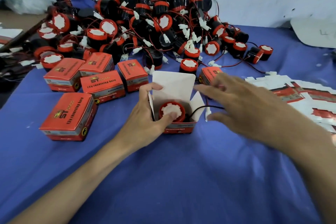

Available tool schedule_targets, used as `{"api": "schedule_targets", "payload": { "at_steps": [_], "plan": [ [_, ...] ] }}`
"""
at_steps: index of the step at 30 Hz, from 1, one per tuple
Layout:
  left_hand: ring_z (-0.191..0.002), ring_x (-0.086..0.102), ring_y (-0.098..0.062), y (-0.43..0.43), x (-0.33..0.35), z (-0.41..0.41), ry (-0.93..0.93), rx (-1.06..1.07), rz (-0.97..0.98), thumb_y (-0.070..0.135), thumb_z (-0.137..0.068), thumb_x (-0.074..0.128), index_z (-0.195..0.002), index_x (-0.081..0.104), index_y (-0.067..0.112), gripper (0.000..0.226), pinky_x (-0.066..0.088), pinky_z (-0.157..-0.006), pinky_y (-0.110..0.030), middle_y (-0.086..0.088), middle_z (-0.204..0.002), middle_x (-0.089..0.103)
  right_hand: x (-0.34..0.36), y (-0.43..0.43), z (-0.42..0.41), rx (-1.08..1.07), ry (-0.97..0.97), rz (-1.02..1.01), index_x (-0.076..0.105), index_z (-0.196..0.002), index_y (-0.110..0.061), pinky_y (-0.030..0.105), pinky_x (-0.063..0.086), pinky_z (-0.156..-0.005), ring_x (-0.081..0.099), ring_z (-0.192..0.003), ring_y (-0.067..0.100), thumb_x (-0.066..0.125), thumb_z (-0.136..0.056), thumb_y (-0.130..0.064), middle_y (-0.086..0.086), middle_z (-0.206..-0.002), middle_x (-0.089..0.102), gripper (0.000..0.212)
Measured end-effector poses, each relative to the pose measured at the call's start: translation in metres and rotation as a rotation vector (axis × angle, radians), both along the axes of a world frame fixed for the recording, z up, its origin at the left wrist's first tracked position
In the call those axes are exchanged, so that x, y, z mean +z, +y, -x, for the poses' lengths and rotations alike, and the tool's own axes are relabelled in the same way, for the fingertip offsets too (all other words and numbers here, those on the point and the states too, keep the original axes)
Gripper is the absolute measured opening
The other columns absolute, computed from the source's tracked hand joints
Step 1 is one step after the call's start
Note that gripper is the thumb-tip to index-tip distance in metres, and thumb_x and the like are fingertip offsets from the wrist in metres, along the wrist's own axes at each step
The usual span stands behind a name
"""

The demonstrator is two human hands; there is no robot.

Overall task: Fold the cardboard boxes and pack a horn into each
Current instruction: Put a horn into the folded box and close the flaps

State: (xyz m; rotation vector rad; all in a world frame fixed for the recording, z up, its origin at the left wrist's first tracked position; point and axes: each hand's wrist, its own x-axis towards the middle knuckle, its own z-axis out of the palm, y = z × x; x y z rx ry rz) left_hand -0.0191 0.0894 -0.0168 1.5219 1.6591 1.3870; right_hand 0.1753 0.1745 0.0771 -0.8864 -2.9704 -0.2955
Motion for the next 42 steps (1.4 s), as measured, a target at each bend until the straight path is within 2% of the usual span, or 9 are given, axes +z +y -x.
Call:
{"api": "schedule_targets", "payload": {
  "at_steps": [4, 6, 9, 14, 20, 25, 31, 36, 42],
  "plan": [
    [-0.099, 0.059, -0.012, 0.007, 0.004, -0.008, -0.067, 0.061, 0.055, 0.041, -0.068, 0.07, -0.099, 0.025, 0.053, 0.056, 0.052, -0.086, -0.036, 0.009, -0.106, 0.054, 0.018, -0.004, -0.012, 0.025, 0.313, 0.145, 0.069, -0.089, -0.029, 0.024, 0.049, -0.07, 0.061, -0.066, 0.003, 0.063, -0.087, -0.036, -0.016, -0.066, 0.06, 0.009],
    [-0.1, 0.06, -0.017, 0.007, 0.006, -0.011, -0.079, 0.065, 0.048, 0.042, -0.065, 0.069, -0.097, 0.025, 0.052, 0.056, 0.052, -0.087, -0.044, 0.004, -0.108, 0.055, 0.022, -0.011, 0.002, 0.109, 0.526, 0.257, 0.071, -0.074, -0.019, 0.016, 0.045, -0.065, 0.063, -0.059, -0.002, 0.071, -0.083, -0.025, -0.017, -0.055, 0.062, 0.011],
    [-0.101, 0.06, -0.017, 0.003, 0.004, -0.012, -0.085, 0.057, 0.017, 0.038, -0.066, 0.071, -0.096, 0.025, 0.054, 0.057, 0.053, -0.087, -0.045, 0.006, -0.107, 0.055, 0.011, -0.018, 0.029, 0.149, 0.594, 0.257, 0.072, -0.078, -0.01, 0.034, 0.048, -0.07, 0.068, -0.063, 0.014, 0.065, -0.088, -0.016, -0.002, -0.065, 0.071, 0.014],
    [-0.104, 0.06, -0.009, -0.001, -0.001, -0.014, -0.104, 0.029, -0.031, 0.033, -0.069, 0.074, -0.109, 0.025, 0.049, 0.065, 0.055, -0.087, -0.033, 0.01, -0.114, 0.054, -0.008, -0.019, 0.061, 0.133, 0.355, 0.033, 0.063, -0.093, -0.003, 0.039, 0.038, -0.059, 0.059, -0.073, 0.035, 0.059, -0.085, -0.011, 0.011, -0.083, 0.066, 0.012],
    [-0.076, 0.06, 0.001, -0.002, -0.002, -0.012, -0.055, -0.001, -0.046, 0.013, -0.062, 0.07, -0.115, 0.025, 0.037, 0.073, 0.045, -0.063, -0.011, 0.011, -0.093, 0.055, -0.028, -0.022, 0.079, 0.273, 0.032, 0.086, 0.056, -0.108, -0.011, 0.036, 0.043, -0.072, 0.058, -0.094, 0.025, 0.035, -0.098, -0.015, 0.004, -0.107, 0.06, 0.023],
    [-0.099, 0.061, -0.01, -0.002, -0.002, -0.012, -0.065, -0.009, -0.075, 0.021, -0.064, 0.073, -0.115, 0.026, 0.04, 0.072, 0.052, -0.082, -0.027, 0.008, -0.109, 0.054, -0.02, -0.009, 0.074, 0.332, 0.021, 0.346, 0.063, -0.105, -0.013, 0.034, 0.036, -0.09, 0.039, -0.105, 0.009, 0.036, -0.102, -0.022, 0.003, -0.116, 0.054, 0.029],
    [-0.094, 0.065, -0.009, -0.002, -0.005, -0.01, -0.072, -0.001, -0.086, 0.019, -0.069, 0.071, -0.115, 0.027, 0.044, 0.069, 0.053, -0.078, -0.026, 0.005, -0.104, 0.059, -0.023, -0.011, 0.077, 0.192, 0.264, 0.42, 0.055, -0.086, -0.023, 0.04, 0.046, -0.071, 0.051, -0.087, 0.013, 0.061, -0.087, -0.037, -0.014, -0.088, 0.052, 0.015],
    [-0.101, 0.061, -0.006, -0.002, -0.001, -0.011, -0.084, -0.045, -0.081, 0.022, -0.068, 0.07, -0.115, 0.025, 0.04, 0.067, 0.054, -0.08, -0.026, 0.012, -0.111, 0.051, -0.026, -0.006, 0.07, 0.286, 0.109, 0.434, 0.069, -0.102, -0.022, 0.02, 0.041, -0.071, 0.05, -0.105, 0.007, 0.042, -0.098, -0.035, -0.01, -0.114, 0.058, 0.031],
    [-0.109, 0.054, 0.007, 0.0, 0.006, -0.001, -0.192, -0.193, -0.096, 0.008, -0.076, 0.058, -0.124, 0.034, 0.026, 0.056, 0.044, -0.087, -0.013, 0.007, -0.118, 0.048, -0.023, -0.009, 0.075, 0.206, 0.13, 0.366, 0.072, -0.094, -0.028, 0.029, 0.038, -0.059, 0.05, -0.102, 0.013, 0.053, -0.089, -0.022, -0.016, -0.105, 0.058, 0.02]
  ]
}}
